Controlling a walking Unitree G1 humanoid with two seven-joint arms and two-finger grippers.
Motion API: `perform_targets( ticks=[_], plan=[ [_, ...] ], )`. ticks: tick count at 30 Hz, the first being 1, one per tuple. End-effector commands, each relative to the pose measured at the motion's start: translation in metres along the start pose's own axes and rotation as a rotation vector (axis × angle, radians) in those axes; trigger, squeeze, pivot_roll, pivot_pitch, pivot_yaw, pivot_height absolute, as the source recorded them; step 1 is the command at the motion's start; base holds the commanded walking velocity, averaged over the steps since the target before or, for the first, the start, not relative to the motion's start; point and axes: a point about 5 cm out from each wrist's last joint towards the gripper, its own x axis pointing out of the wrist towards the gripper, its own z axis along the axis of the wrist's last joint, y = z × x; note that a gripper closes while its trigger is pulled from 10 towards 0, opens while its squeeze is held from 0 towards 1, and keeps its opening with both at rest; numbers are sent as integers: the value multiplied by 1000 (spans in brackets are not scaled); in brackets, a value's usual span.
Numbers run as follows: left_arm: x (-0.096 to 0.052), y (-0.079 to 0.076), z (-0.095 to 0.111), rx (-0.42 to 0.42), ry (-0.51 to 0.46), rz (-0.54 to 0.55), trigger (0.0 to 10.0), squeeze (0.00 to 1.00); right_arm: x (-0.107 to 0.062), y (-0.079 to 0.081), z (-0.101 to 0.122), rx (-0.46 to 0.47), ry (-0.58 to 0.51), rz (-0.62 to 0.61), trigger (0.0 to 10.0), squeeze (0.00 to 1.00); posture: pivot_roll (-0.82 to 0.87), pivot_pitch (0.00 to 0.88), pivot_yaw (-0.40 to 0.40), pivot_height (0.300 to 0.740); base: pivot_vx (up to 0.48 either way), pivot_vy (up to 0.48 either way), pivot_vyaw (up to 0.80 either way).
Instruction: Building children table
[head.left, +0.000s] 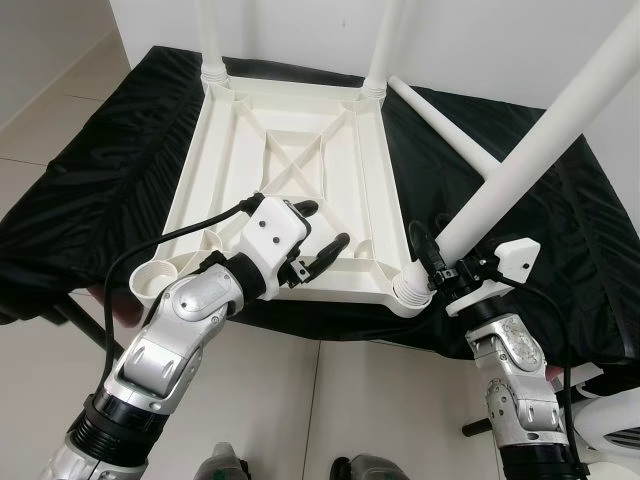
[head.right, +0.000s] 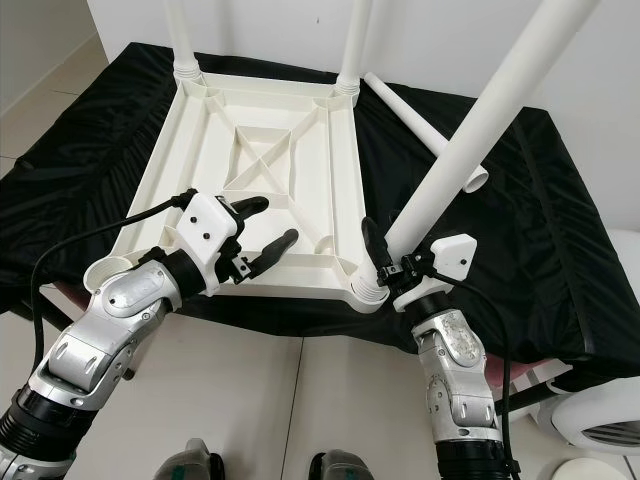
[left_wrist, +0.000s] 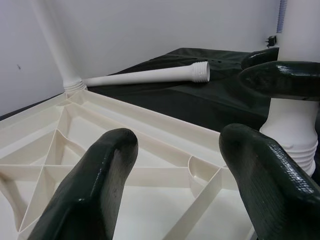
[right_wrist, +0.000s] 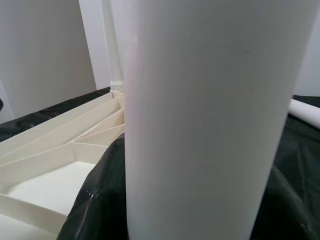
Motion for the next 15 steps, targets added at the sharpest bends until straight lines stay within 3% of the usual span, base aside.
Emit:
perform_targets(
  ticks=[1, 10, 15],
  plan=[
    [-1, -3, 2, 0, -4, -64, 10000, 0, -11, -2, -28, 22, 160, -18, 10000, 0, 48, 75, -31, 740, 0, 0, 0],
    [0, -3, 3, 1, -6, -56, 10000, 0, -1, 4, -25, -83, 185, 58, 10000, 0, 48, 79, -34, 740, 0, 0, 0],
    [-1, -3, 4, 1, -7, -54, 10000, 0, 3, -2, -25, -81, 200, 79, 10000, 0, 51, 82, -35, 740, 0, 0, 0]
  ],
)
